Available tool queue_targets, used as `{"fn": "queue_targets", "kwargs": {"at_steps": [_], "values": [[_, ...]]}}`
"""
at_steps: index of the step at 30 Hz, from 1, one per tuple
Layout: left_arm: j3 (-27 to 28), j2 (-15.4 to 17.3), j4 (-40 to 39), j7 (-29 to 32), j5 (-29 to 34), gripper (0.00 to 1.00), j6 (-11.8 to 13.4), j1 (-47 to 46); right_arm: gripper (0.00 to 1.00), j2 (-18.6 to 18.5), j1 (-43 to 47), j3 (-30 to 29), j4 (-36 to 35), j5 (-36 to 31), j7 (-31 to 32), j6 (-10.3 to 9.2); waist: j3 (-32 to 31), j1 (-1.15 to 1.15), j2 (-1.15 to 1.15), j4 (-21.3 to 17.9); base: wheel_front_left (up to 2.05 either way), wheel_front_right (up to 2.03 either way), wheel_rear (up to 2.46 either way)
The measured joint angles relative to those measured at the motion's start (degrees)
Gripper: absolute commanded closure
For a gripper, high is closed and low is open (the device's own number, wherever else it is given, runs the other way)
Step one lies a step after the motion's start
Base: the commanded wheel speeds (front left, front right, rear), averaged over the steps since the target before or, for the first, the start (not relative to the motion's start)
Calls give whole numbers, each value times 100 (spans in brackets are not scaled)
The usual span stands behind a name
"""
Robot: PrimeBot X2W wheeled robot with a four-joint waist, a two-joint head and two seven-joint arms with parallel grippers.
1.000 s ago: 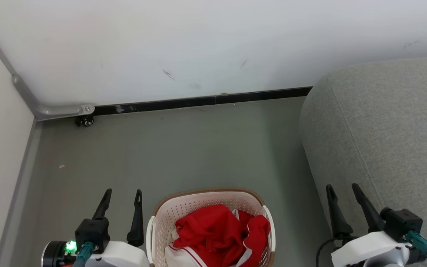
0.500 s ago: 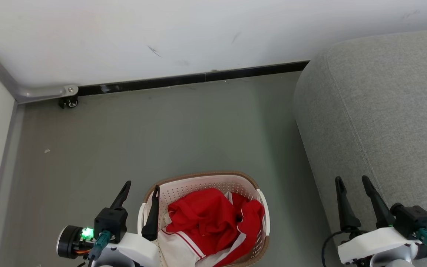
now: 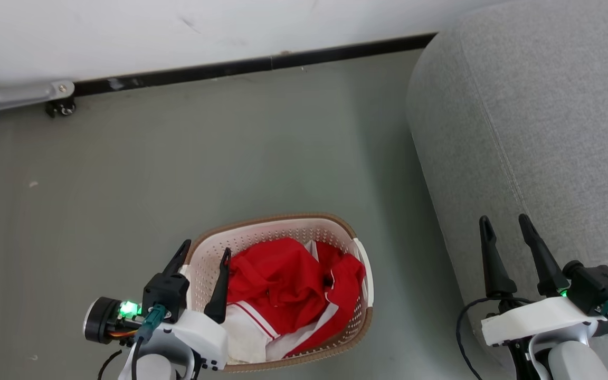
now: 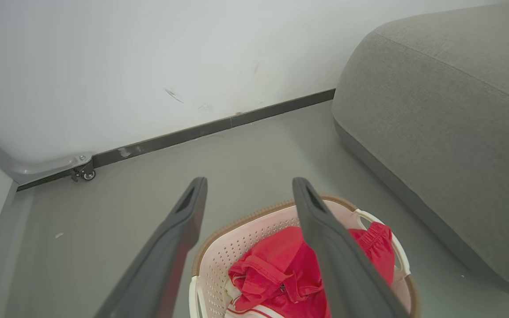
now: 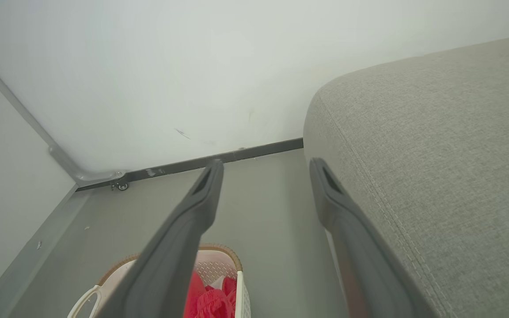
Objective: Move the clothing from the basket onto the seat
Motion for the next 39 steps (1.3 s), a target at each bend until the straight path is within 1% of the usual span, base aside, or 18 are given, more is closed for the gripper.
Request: {"fn": "queue_targets", "kwargs": {"at_steps": [8,21,31,39], "values": [[-23,99,191,0,82,0,-1,-248,0,0,-269,-8,-47,9,-49,0,373,0,0,-135,0,0,0],[-132,168,491,0,237,0,-25,-717,0,0,-625,62,-94,162,-100,0,916,0,0,-334,0,0,0],[-279,266,733,-1,489,0,-24,-916,0,-3,-810,60,-53,214,-151,0,1275,0,0,-492,0,0,0],[-313,371,955,0,549,0,-19,-975,0,-2,-941,90,-42,318,-177,0,1522,0,0,-623,0,0,0]]}}
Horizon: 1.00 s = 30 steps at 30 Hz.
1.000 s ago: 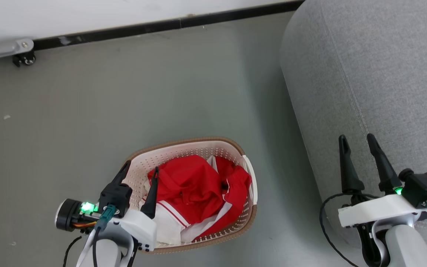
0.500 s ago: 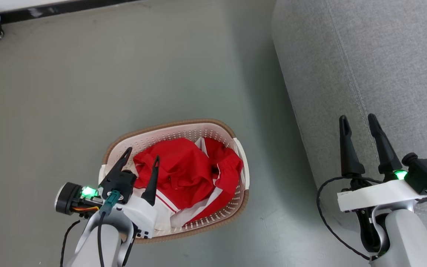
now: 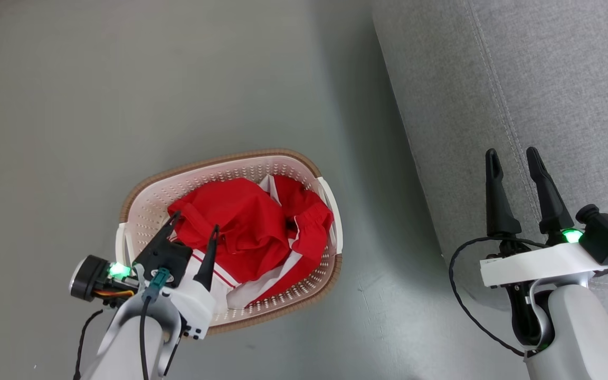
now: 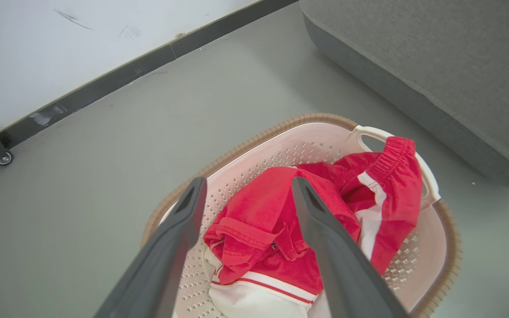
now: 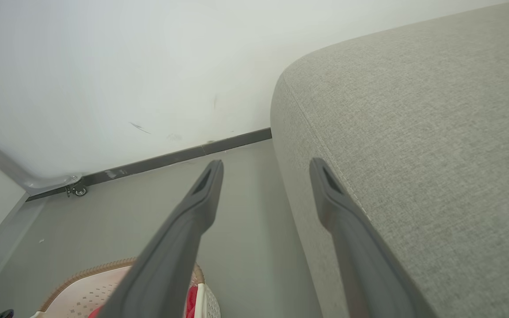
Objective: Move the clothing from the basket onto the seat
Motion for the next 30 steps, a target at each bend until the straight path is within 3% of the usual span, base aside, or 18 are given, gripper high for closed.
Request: {"fn": "queue_targets", "kwargs": {"at_steps": [30], "values": [[-319,344,770,-1,367,0,-1,-670,0,2,-449,136,-115,240,-20,0,797,0,0,-465,0,0,0]]}}
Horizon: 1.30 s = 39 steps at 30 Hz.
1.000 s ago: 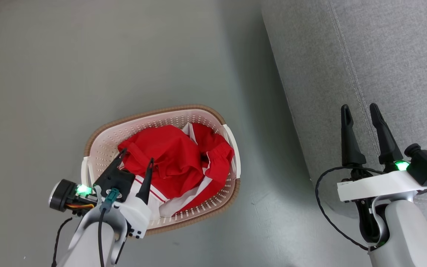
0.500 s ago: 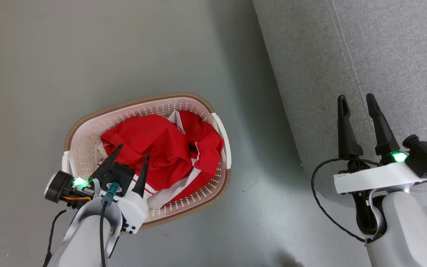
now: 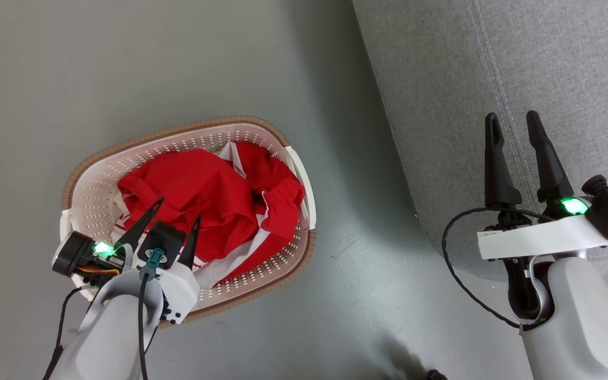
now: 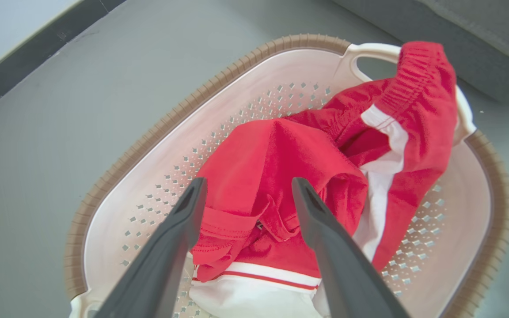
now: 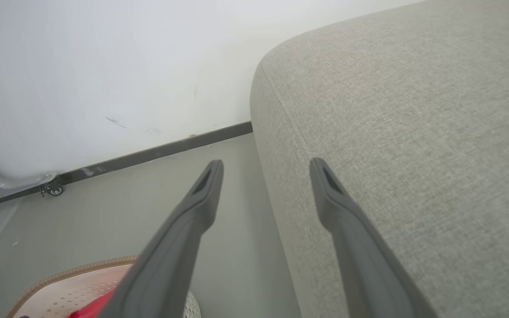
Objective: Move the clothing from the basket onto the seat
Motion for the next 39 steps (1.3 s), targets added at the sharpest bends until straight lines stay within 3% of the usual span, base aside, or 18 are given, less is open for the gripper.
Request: {"fn": "queue_targets", "kwargs": {"at_steps": [17,21,39], "values": [[-91,103,684,3,208,0,32,-466,0,1,-12,153,-80,208,-4,0,405,0,0,-283,0,0,0],[-25,165,887,92,250,0,231,-606,0,1,-126,177,-98,275,-4,0,511,0,0,-349,0,0,0],[-191,331,1372,486,638,0,630,-1082,0,4,-248,318,-191,360,-5,0,781,0,0,-549,0,0,0]]}}
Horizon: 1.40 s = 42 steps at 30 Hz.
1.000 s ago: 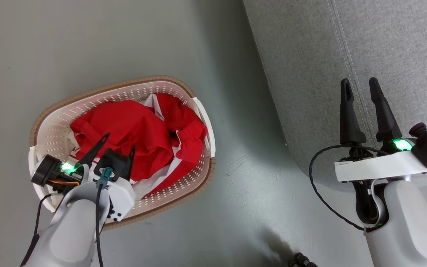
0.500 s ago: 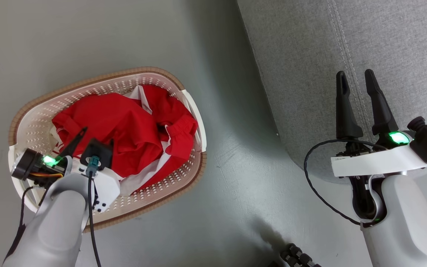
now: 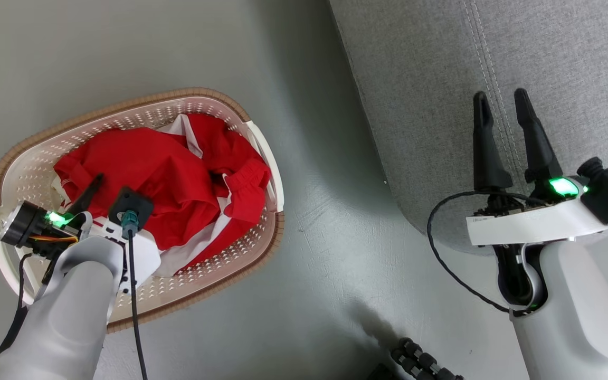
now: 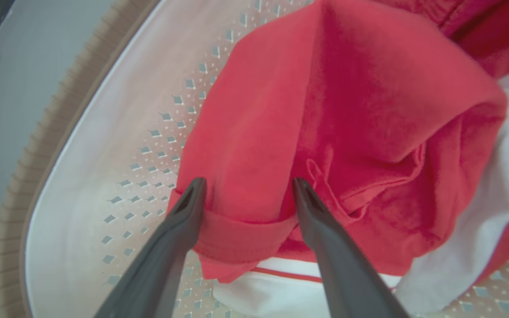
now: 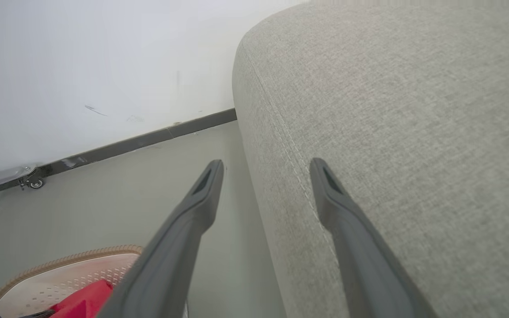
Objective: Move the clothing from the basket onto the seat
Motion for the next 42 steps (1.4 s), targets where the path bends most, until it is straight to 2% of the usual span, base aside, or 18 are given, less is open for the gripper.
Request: {"fn": "queue_targets", "kwargs": {"at_steps": [2,3,6,7,12,18,33,42], "values": [[-15,20,80,66,22,0,11,-52,0,3,-27,13,-9,0,0,1,3,0,0,-13,0,0,0],[-24,24,115,86,30,5,11,-78,0,2,-26,14,-8,0,0,1,0,0,0,-18,0,0,0],[-82,43,256,183,101,27,56,-103,0,2,-27,14,-7,0,0,1,-11,0,0,-31,0,0,0],[-91,43,274,183,105,49,56,-103,0,2,-27,13,-7,0,0,1,-15,0,0,-35,0,0,0],[-111,-42,304,180,104,100,101,-116,0,2,-27,-67,11,-2,0,1,-56,0,0,-32,0,0,0],[-136,-235,270,81,103,100,156,-199,0,2,-102,-104,22,-2,0,1,-148,0,0,17,0,0,0],[59,-194,299,-286,-166,100,204,-186,0,2,-109,-148,114,-74,0,1,-454,0,0,195,0,0,0],[170,-342,179,-422,-368,100,204,-155,0,1,-108,-163,167,-164,-1,1,-730,0,0,348,0,0,0]]}}
